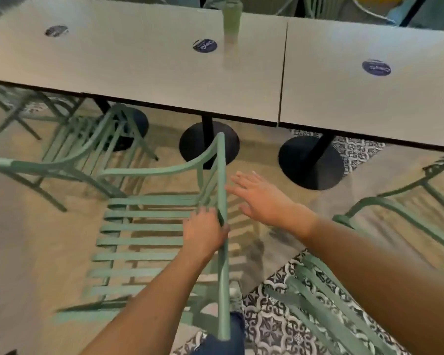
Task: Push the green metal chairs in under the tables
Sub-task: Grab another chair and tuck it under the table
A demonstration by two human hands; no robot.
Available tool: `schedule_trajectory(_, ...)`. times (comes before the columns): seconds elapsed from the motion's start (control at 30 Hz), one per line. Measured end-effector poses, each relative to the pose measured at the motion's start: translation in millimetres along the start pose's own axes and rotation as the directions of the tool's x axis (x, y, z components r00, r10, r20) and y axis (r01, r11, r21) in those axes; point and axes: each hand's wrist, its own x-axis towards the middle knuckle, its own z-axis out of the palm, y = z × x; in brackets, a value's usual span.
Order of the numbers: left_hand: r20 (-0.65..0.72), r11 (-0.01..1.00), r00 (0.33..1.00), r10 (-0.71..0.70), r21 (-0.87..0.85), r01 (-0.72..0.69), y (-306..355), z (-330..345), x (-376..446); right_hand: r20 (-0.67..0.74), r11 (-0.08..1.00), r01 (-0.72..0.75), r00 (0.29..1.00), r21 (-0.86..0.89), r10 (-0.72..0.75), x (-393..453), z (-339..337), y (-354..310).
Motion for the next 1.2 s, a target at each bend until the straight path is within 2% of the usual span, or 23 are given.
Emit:
schedule_trajectory(0.23,0.073,0.980,0.986,-0.151,-0.118,0.159,3,15,3,0.139,0.952,0.299,0.948,-0.066,-0.288,54,7,16)
schedule_trajectory(0.4,0.100,0.935,0.960,-0.262,-0.222,0.278,10,18,-6,0.285,0.874,0.484,0.845,-0.044,-0.454,79,20,36)
schedule_trajectory(0.53,0.103,0.870,0.925,-0.366,-0.316,0.379,23,35,-30,0.322,0.817,0.575,0.782,-0.040,-0.534,91,23,47)
schedule_trajectory(0.77,0.053,0.781,0.847,-0.528,-0.362,0.509,55,57,-47,0.328,0.764,0.637,0.746,-0.102,-0.579,103,28,51)
schedule_trajectory(1.07,0.084,0.797,0.865,-0.494,-0.355,0.489,50,61,-51,0.331,0.747,0.652,0.738,-0.127,-0.588,95,30,47)
schedule_trajectory(1.2,0.086,0.818,0.880,-0.467,-0.335,0.467,49,68,-73,0.260,0.730,0.663,0.743,-0.163,-0.617,68,41,44)
